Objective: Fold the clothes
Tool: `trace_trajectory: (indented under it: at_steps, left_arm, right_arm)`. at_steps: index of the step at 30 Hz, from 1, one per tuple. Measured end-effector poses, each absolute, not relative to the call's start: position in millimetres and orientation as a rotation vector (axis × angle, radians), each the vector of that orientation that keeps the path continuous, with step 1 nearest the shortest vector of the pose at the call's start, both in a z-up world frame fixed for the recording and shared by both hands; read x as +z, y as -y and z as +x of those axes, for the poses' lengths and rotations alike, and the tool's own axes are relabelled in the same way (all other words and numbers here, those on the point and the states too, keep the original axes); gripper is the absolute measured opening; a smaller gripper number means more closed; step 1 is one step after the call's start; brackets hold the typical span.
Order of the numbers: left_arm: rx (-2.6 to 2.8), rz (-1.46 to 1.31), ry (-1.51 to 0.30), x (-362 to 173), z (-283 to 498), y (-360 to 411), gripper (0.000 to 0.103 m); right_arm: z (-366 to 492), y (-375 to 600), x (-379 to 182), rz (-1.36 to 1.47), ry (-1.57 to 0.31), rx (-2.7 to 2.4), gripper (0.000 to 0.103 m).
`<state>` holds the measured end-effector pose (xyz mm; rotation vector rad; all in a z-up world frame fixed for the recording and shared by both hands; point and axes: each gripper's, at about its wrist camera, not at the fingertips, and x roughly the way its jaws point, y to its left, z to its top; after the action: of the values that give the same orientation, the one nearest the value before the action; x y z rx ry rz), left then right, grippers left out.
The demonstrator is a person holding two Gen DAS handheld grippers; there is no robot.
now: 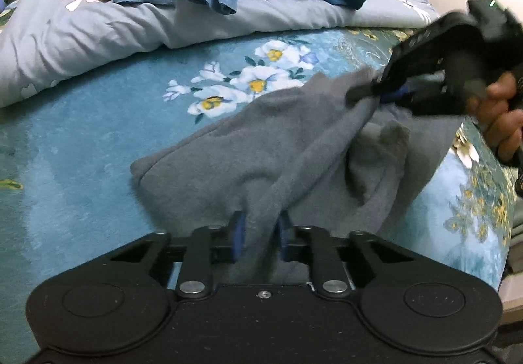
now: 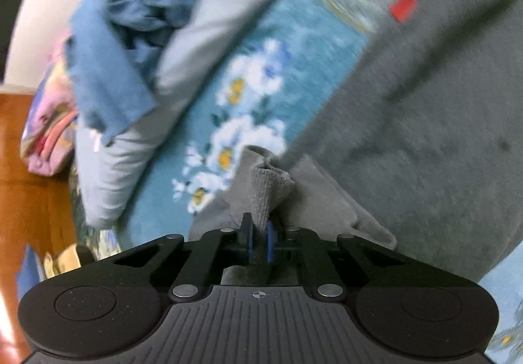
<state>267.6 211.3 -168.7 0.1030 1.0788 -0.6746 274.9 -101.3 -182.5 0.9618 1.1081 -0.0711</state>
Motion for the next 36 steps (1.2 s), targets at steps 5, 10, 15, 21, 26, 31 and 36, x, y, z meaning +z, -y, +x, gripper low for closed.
trace_trajectory:
  at_steps: [5, 10, 15, 21, 26, 31, 36]
  left_arm:
    - [-0.66, 0.065, -1.104, -165, 252, -224, 0.013]
    - [-0.608, 0.013, -1.154, -171, 234, -233, 0.013]
    - [-0.555, -0.039, -1.203, -177, 217, -243, 0.013]
    - [-0.472, -0.123, -1.246, -182, 198, -257, 0.02]
    - [-0.313, -0.307, -1.201, -178, 198, -278, 0.028]
    - [-0.208, -0.455, -1.163, -171, 205, -287, 0.036]
    - [-0.204, -0.442, -1.134, -161, 217, -270, 0.039]
  right_arm:
    - [244, 94, -142, 0.848, -1.027, -0.003, 0.005]
    - [219, 101, -164, 0.856, -1.096, -0.088, 0.005]
    - [214, 110, -189, 0.901, -1.133, -0.155, 0.006]
    - [209, 114, -177, 0.815, -1.115, -0.118, 0.047]
    - [204, 127, -188, 0.858, -1.131, -0.127, 0.054]
    - [210, 125, -197, 0.885, -1.115, -0.135, 0.055]
    - [204, 126, -198, 0.86, -1.127, -0.12, 0.046]
